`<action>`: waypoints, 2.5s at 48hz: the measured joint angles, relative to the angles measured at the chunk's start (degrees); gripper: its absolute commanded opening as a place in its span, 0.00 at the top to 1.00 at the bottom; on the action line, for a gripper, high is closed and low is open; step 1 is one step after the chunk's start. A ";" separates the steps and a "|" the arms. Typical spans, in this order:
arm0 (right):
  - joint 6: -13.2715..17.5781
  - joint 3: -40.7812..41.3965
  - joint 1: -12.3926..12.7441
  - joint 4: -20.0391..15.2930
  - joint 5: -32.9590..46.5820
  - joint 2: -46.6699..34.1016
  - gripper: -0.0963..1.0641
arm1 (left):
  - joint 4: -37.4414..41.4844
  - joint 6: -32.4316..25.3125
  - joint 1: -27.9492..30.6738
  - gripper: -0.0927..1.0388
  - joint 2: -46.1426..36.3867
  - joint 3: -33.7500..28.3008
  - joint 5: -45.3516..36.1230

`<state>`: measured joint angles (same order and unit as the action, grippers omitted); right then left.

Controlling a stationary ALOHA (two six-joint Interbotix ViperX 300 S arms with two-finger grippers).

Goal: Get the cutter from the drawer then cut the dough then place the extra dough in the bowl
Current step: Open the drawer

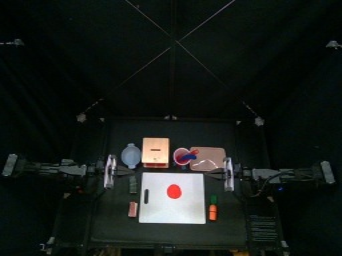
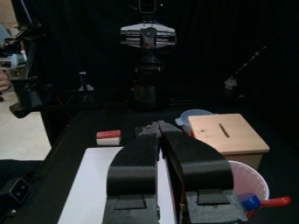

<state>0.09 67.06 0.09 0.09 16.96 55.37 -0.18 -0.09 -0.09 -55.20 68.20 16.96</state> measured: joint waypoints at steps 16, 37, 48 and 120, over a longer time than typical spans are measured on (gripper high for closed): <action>-0.79 -10.90 8.35 8.35 9.67 -28.39 0.92 | -14.24 1.93 -3.25 0.70 19.86 4.39 27.86; -0.35 -46.41 21.88 17.75 16.44 -74.44 0.92 | -44.12 13.10 -9.58 0.44 46.85 -2.72 33.05; 0.44 -50.71 21.97 19.25 11.51 -79.37 0.92 | -52.91 20.04 -9.58 0.24 51.68 -5.19 33.05; 0.18 -51.33 19.16 17.75 9.23 -79.72 0.92 | -59.59 30.76 -3.69 0.41 61.17 -15.56 11.95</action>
<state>0.26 15.73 19.25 17.84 26.19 -24.35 -59.77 30.67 -3.78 5.98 52.65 28.92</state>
